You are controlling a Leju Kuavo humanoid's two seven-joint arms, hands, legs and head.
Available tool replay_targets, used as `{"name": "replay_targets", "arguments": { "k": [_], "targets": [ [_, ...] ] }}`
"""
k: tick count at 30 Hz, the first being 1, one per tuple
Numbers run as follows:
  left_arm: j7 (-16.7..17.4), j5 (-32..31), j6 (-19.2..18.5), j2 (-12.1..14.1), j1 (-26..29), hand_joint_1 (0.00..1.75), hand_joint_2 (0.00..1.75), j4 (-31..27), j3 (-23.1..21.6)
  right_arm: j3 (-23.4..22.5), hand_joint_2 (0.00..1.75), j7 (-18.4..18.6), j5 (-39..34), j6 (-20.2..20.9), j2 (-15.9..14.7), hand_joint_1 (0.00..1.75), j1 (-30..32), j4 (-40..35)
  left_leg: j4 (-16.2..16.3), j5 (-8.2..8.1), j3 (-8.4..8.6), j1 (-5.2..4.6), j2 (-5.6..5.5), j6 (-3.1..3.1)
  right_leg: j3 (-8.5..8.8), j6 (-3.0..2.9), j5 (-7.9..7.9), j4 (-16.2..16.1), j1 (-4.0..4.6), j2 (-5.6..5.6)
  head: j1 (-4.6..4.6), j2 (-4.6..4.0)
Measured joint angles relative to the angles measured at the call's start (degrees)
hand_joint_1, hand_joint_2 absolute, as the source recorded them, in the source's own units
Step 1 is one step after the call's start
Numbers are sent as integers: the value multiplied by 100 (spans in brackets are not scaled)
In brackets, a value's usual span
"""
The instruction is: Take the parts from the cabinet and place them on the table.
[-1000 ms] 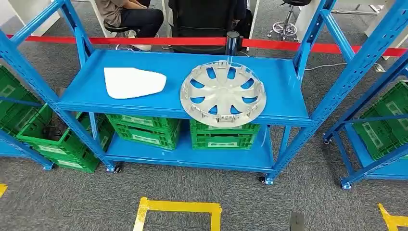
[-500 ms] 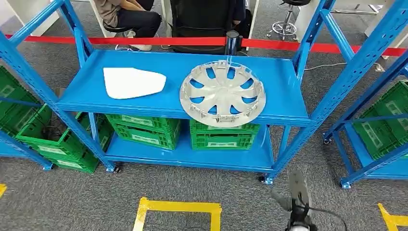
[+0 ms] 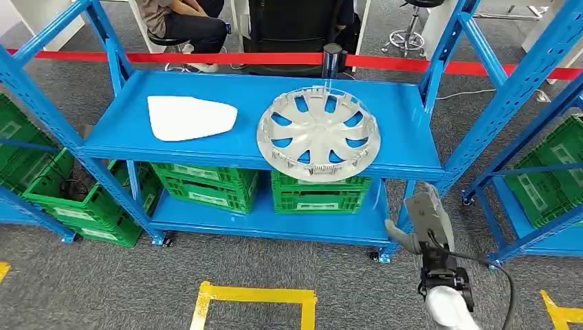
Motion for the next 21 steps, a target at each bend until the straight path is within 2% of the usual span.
{"name": "replay_targets", "arguments": {
  "k": [16, 18, 21],
  "targets": [
    [-439, 354, -251, 0, -51, 0, 0, 50, -262, 997, 175, 1613, 754, 1751, -651, 0, -892, -1902, 0, 0, -3, 0, -1, 0, -5, 0, 0, 0, -1, 0, 2, 0],
    [-553, 437, -310, 0, -66, 0, 0, 59, -280, 1093, 175, 1759, 879, 1840, -739, 0, -979, -2168, 0, 0, -3, 0, -1, 0, -5, 0, 0, 0, 0, 0, 0, 0],
    [-719, 577, -374, -2, -79, 0, 0, 66, -310, 1152, 175, 1713, 1075, 1665, -802, 0, -1014, -2472, 0, 0, -4, 0, -2, 0, -6, 0, 0, -1, 0, 0, 2, 0]
  ]
}}
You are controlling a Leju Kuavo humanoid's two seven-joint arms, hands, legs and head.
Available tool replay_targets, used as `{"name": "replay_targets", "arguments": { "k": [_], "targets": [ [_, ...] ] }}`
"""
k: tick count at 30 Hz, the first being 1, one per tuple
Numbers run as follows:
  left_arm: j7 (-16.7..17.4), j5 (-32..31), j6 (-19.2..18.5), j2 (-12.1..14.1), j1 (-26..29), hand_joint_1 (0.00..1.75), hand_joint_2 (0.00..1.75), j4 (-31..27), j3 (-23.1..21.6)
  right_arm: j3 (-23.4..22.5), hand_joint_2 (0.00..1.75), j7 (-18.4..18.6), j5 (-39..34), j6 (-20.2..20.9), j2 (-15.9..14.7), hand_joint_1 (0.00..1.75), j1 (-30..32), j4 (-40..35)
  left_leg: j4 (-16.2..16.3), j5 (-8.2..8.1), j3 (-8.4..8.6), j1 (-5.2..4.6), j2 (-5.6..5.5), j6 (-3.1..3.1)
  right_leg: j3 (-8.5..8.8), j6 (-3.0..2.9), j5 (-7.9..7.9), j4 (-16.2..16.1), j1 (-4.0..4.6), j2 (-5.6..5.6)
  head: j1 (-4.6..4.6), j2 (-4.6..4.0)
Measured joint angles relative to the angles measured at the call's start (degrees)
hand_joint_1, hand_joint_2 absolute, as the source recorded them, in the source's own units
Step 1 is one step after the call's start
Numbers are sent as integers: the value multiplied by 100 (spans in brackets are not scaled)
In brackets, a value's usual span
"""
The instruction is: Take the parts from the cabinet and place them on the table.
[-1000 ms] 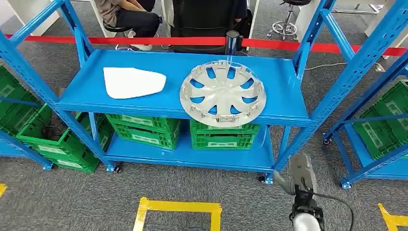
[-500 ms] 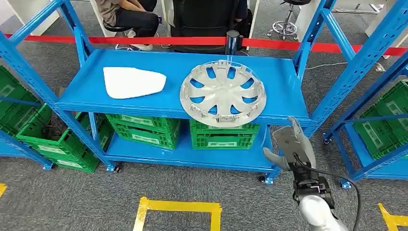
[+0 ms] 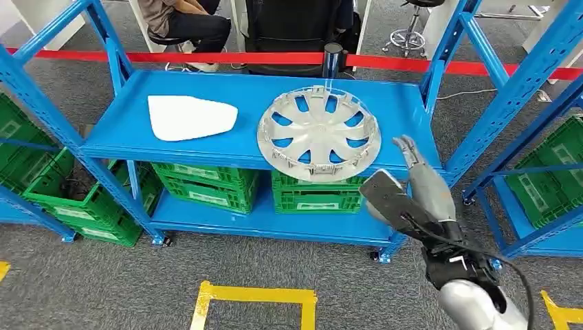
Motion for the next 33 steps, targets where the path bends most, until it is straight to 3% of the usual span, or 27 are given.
{"name": "replay_targets", "arguments": {
  "k": [4, 11, 16, 29, 33],
  "targets": [
    [-111, 140, -20, -2, -9, 0, 0, 15, -61, 24, 175, -303, 380, -554, -13, 0, 15, -369, 0, 0, -1, 0, 1, 0, -3, 0, 0, 0, 0, 0, -4, 0],
    [276, 39, 190, -11, -13, 0, 0, 33, -232, -4, 175, -647, 1110, -1430, -11, 0, 255, -769, 0, 0, -3, 0, 0, 0, -3, 1, -1, 0, 0, 0, -4, 0],
    [280, 127, 247, -17, -13, 0, 0, 42, -275, -184, 175, -844, 961, -2183, -11, 0, 563, -964, 0, -1, -3, 0, 0, 0, -3, 1, -1, 0, -1, 0, -7, 0],
    [315, 148, 212, -22, -18, 0, 0, 52, -391, -437, 175, -870, 457, -1978, -20, 0, 814, -1051, 4, 0, -3, -2, 1, 0, -4, 3, 3, -4, -3, 0, 0, 0],
    [127, 435, 151, -22, -20, 0, 0, 55, -391, -466, 175, -822, 389, -1895, -33, 0, 878, -1051, 5, 0, -5, -14, 0, 1, -5, 7, 5, -4, -24, -1, -4, 0]
  ]
}}
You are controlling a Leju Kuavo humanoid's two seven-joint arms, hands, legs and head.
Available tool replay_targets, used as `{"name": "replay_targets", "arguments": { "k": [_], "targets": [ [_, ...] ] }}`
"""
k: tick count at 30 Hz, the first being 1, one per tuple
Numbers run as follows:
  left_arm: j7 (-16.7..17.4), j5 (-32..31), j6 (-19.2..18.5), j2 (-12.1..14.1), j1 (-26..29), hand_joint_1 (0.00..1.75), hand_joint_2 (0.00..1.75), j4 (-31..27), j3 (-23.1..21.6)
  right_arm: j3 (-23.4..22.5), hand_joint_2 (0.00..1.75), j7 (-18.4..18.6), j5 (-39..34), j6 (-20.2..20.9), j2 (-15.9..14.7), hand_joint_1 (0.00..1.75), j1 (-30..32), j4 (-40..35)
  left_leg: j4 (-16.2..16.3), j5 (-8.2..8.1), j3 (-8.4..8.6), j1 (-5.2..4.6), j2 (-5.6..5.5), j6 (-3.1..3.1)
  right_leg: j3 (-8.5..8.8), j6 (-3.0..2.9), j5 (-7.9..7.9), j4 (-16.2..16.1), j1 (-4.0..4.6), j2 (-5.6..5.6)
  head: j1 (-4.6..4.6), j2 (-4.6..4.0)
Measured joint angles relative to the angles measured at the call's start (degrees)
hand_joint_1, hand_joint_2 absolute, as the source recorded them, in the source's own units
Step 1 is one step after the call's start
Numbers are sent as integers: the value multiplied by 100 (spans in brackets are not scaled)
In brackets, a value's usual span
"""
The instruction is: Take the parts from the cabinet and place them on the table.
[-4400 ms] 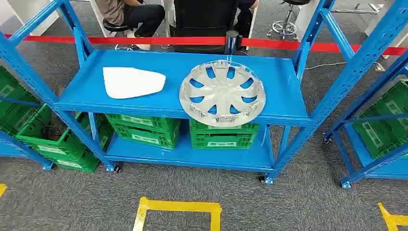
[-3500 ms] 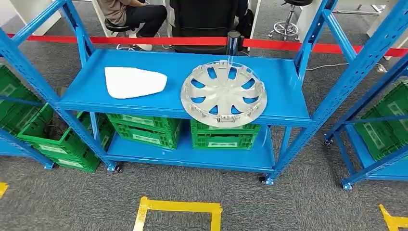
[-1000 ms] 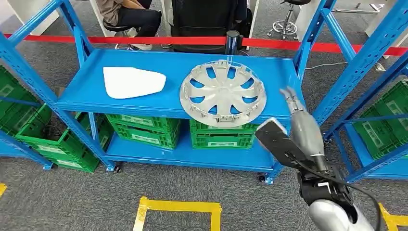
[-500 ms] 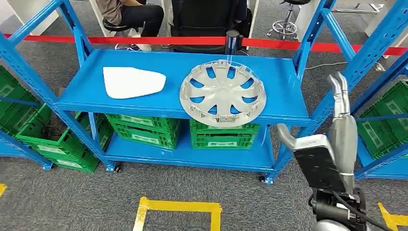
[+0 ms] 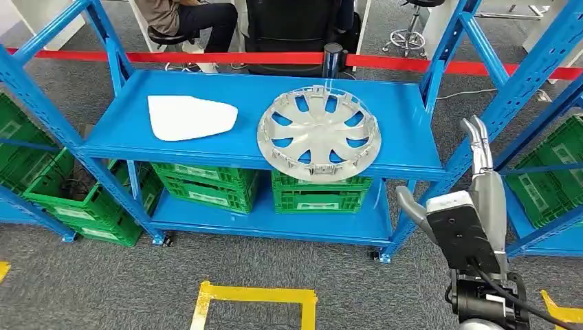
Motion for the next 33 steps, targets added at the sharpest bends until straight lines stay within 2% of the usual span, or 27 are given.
{"name": "replay_targets", "arguments": {
  "k": [5, 10, 11, 12, 13, 14, 16, 17, 18, 19, 20, 21, 22, 23, 24, 26, 27, 28, 29, 31, 32, 33],
  "targets": [
    [-40, 48, -7, 0, -3, 0, 0, 4, 2, -13, 175, 9, -9, 15, -7, 0, 51, 0, 11, 0, -9, -31, 0, 24, -6, 22, 10, -1, -28, 1, -7, 0],
    [-22, 31, 11, 2, -8, 0, 0, 15, 2, -17, 175, 9, -35, 70, -9, 0, 71, 0, 54, 0, -73, -53, 0, 87, -34, 94, 35, -17, -51, 1, -11, 0],
    [-24, 31, 11, 0, -9, 0, 0, 15, 2, -24, 175, 7, -37, 74, -9, 0, 73, 0, 42, 6, -84, -54, 0, 118, -30, 124, 48, -54, -51, 1, -24, 0],
    [-26, 31, 11, -7, -14, 0, 0, 15, 2, -39, 175, 7, -37, 74, -13, 0, 81, -4, -56, 71, 50, 4, 3, 178, -48, 146, 39, -37, -33, 1, -28, 0],
    [-33, 31, 11, -9, -15, 0, 0, 17, 2, -57, 175, 7, -31, 70, -15, 0, 95, -7, -107, 95, 64, 17, 16, 193, -120, 156, -6, 43, -40, -7, -15, 0],
    [-37, 31, 9, -11, -15, 0, 0, 17, 2, -63, 175, 7, -22, 63, -30, 0, 90, -7, -121, 111, 68, 19, 15, 219, -229, 163, -159, 265, -40, -14, 30, 0],
    [-37, 31, 2, -22, -8, 0, 0, 20, 2, -74, 175, 9, -2, 66, -46, 0, 118, -4, -115, 122, 61, 16, 17, 229, -661, 185, -517, 1163, -53, -15, 101, 0],
    [-37, 31, 2, -22, -6, 0, 0, 22, 2, -76, 175, 9, 2, 66, -46, 0, 149, -4, -111, 115, 59, 13, 16, 231, -884, 198, -609, 1576, -53, -15, 103, 0],
    [-40, 31, 2, -22, -6, 0, 0, 24, 2, -79, 175, 9, 4, 66, -46, 0, 172, 0, -110, 104, 66, 13, 11, 226, -995, 204, -547, 1699, -57, -16, 114, 0],
    [-40, 31, 2, -22, -6, 0, 0, 26, 2, -81, 175, 9, 4, 68, -46, 0, 181, 2, -108, 89, 82, 13, 2, 216, -961, 203, -354, 1532, -64, -16, 127, 0],
    [-42, 31, 2, -24, -7, 0, 0, 26, 2, -87, 175, 9, 4, 72, -48, 0, 181, 2, -104, 67, 105, 14, -11, 200, -825, 195, -83, 1157, -71, -19, 144, 0],
    [-42, 31, -2, -26, -8, 0, 0, 26, 2, -92, 175, 9, 4, 79, -50, 0, 181, 2, -94, 35, 136, 15, -22, 179, -610, 180, 233, 611, -75, -23, 162, 0],
    [-42, 31, -7, -28, -6, 0, 0, 26, 2, -98, 175, 9, 4, 87, -59, 0, 180, 2, -86, -2, 149, 15, -24, 148, -462, 153, 361, 142, -75, -31, 188, 0],
    [-44, 31, -9, -28, -20, 0, 0, 26, 4, -98, 175, 11, 4, 98, -59, 0, 180, 15, -78, -24, 71, -21, -29, 113, -304, 137, 264, 112, -30, -34, 192, 0],
    [-42, 31, -9, -28, -22, 0, 0, 26, 4, -103, 175, 11, 4, 109, -61, 0, 175, 17, -48, -33, 85, -14, -29, 78, -296, 76, 212, 1, -28, -32, 190, 0],
    [-42, 33, -9, -35, -18, 0, 0, 28, 2, -109, 175, 63, 2, 190, -68, 0, 194, 39, -85, -31, 74, 5, -17, 14, -333, 11, 196, 49, 2, -23, 153, 0],
    [-44, 44, -4, -37, -31, 0, 0, 28, 2, -114, 175, 79, 2, 212, -77, 0, 193, 46, -72, -66, 114, -6, -15, -23, -300, -16, 201, -4, -32, -17, 140, 0],
    [-44, 50, -4, -35, -35, 0, 0, 31, 2, -120, 175, 94, 2, 230, -81, 0, 194, 50, -15, -114, 62, 4, -13, -51, -249, -49, 199, -43, -54, -31, 127, 0],
    [-44, 50, -4, -35, -46, 0, 0, 31, 2, -131, 175, 96, 0, 243, -85, 0, 181, 52, 252, -215, -65, 7, -6, -71, -216, -90, 178, -43, -56, -42, 78, 0],
    [-44, 57, -4, -33, -59, 0, 0, 31, 4, -135, 175, 116, -2, 258, -87, 0, 190, 66, 1220, -543, -647, 23, 4, -88, -215, -120, 157, -43, -49, -48, -2, 0],
    [-42, 59, -4, -31, -54, 0, 0, 31, 2, -135, 175, 120, -4, 262, -87, 0, 194, 79, 1632, -634, -920, 24, 7, -98, -214, -127, 145, -42, -47, -49, -18, 0],
    [-42, 61, -4, -28, -53, 0, 0, 33, 4, -135, 175, 120, -4, 262, -87, 0, 194, 92, 1829, -616, -1089, 24, 10, -100, -210, -130, 134, -40, -47, -48, -31, 0]
  ]
}}
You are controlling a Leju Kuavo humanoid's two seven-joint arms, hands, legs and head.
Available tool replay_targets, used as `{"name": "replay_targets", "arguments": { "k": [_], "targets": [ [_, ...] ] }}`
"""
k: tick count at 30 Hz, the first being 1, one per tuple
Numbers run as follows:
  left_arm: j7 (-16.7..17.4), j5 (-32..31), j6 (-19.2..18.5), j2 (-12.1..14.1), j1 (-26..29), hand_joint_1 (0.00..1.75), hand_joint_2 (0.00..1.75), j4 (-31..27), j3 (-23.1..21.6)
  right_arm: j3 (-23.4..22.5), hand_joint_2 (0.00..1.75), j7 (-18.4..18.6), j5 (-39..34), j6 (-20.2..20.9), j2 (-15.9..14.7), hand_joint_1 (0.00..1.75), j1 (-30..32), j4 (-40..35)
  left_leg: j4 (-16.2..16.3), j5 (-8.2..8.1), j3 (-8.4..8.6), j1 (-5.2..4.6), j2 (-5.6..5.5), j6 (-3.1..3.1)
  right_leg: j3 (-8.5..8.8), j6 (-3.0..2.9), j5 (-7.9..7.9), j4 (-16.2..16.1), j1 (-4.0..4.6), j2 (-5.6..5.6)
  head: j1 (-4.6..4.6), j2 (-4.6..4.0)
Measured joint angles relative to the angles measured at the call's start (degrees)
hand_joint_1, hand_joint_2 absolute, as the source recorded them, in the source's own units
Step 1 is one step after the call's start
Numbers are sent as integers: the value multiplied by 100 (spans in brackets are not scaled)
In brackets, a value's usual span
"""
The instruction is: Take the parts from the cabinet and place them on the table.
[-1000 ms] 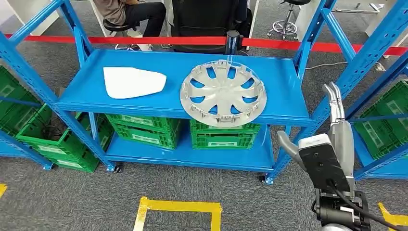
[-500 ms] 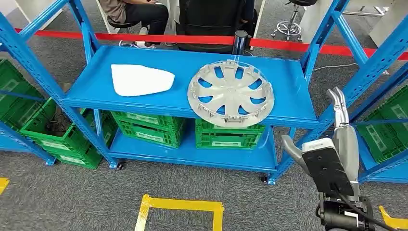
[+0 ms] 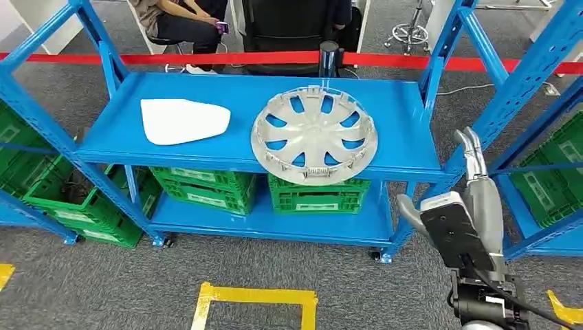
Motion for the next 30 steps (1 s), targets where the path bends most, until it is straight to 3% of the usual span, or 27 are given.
{"name": "replay_targets", "arguments": {
  "k": [1, 2, 4, 6, 9, 10, 11, 14, 15, 16, 17, 19, 20, 21, 24, 26, 27, 29, 30],
  "targets": [
    [2, 4, 0, 0, 11, 0, 0, 2, 0, 0, 175, 0, -2, 0, 0, 0, 2, 13, -24, 124, -58, 4, 1, 5, 16, 5, -11, 0, -1, 5, -20, 0],
    [0, 4, 0, 2, 23, 0, 0, 9, 0, -2, 175, 9, -4, 0, 0, 0, 6, 24, -371, 426, 30, 10, 1, 14, 49, 19, -33, 1, -4, 18, -50, 0],
    [-2, 4, 0, 7, 17, 0, 0, 13, -2, -4, 175, 24, -28, -9, 0, 0, 9, 46, -1427, 1025, 473, 21, 8, 34, 124, 70, -83, 6, -11, 29, -107, 0],
    [2, 11, 15, 4, -6, 0, 0, 18, -2, -15, 175, 24, -46, -22, -4, 0, 14, 66, -1733, 920, 690, 6, -1, 75, 111, 155, -132, 44, 29, 42, -149, 0],
    [26, 35, 66, 4, -3, 0, 0, 22, -2, -17, 175, 39, -87, 11, -20, 0, 27, 103, -1733, 935, 665, -12, -14, 158, 130, 244, -111, 1, 15, 33, -120, 0],
    [26, 42, 81, 4, 3, 0, 0, 22, -2, -26, 175, 61, -101, 28, -35, 0, 31, 105, -1770, 954, 699, 26, -14, 202, 40, 284, -151, 45, -3, 26, -114, 0],
    [24, 44, 87, 4, 5, 0, 0, 24, -2, -35, 175, 61, -103, 35, -52, 0, 27, 114, -1772, 940, 721, 24, -14, 229, -17, 299, -259, 239, 0, 19, -75, 0],
    [26, 50, 94, 2, -4, 0, 0, 24, -2, -55, 175, 68, -114, 48, -70, 0, 52, 147, -1770, 907, 734, -10, -18, 294, -689, 314, -745, 1533, 7, 19, 57, 0],
    [26, 57, 98, 4, 0, 0, 0, 26, -2, -55, 175, 70, -116, 55, -72, 0, 71, 160, -1769, 894, 744, -27, -20, 310, -859, 310, -778, 1799, 9, 19, 81, 0],
    [24, 57, 101, 4, 8, 0, 0, 28, -2, -55, 175, 79, -125, 66, -72, 0, 84, 171, -1769, 874, 769, -46, -26, 319, -898, 290, -665, 1784, 15, 19, 101, 0],
    [26, 66, 101, 7, 12, 0, 0, 31, -2, -55, 175, 87, -136, 79, -72, 0, 85, 177, -1769, 854, 800, -64, -33, 324, -807, 258, -446, 1520, 27, 19, 114, 0],
    [24, 83, 101, 2, 3, 0, 0, 33, -2, -61, 175, 114, -140, 105, -90, 0, 79, 181, -1770, 805, 887, -101, -54, 324, -367, 134, 127, 499, 85, 19, 153, 0],
    [26, 94, 98, -13, 3, 0, 0, 33, -2, -66, 175, 122, -140, 120, -101, 0, 68, 181, -1776, 786, 899, -89, -55, 320, -233, 39, 122, 199, 117, 10, 162, 0],
    [26, 112, 101, -13, -15, 0, 0, 33, 0, -66, 175, 136, -144, 140, -101, 0, 64, 186, -1759, 766, 870, -121, -60, 289, -82, 11, 60, 85, 142, -5, 131, 0],
    [24, 146, 94, -28, -10, 0, 0, 33, -2, -70, 175, 164, -151, 166, -116, 0, 68, 206, -1788, 762, 871, -70, -48, 207, -102, -14, 44, 72, 179, 11, 153, 0],
    [0, 162, 96, -24, -21, 0, 0, 35, 0, -83, 175, 184, -162, 173, -116, 0, 77, 219, -1669, 693, 825, -86, -34, 146, 61, -34, 74, -107, 97, -5, 138, 0],
    [0, 171, 92, -24, -25, 0, 0, 37, -2, -90, 175, 190, -164, 179, -116, 0, 72, 227, -1340, 536, 654, -70, -30, 123, 98, -65, 54, -126, 94, -14, 94, 0],
    [0, 177, 92, -15, -25, 0, 0, 37, -2, -92, 175, 208, -170, 181, -116, 0, 111, 258, -479, 265, 136, -9, -28, 74, 131, -81, 24, -125, 85, -20, 30, 0],
    [0, 179, 92, -15, -23, 0, 0, 39, -2, -92, 175, 210, -179, 181, -116, 0, 121, 273, -253, 226, -21, 4, -25, 58, 139, -74, 13, -125, 81, -19, 22, 0]
  ]
}}
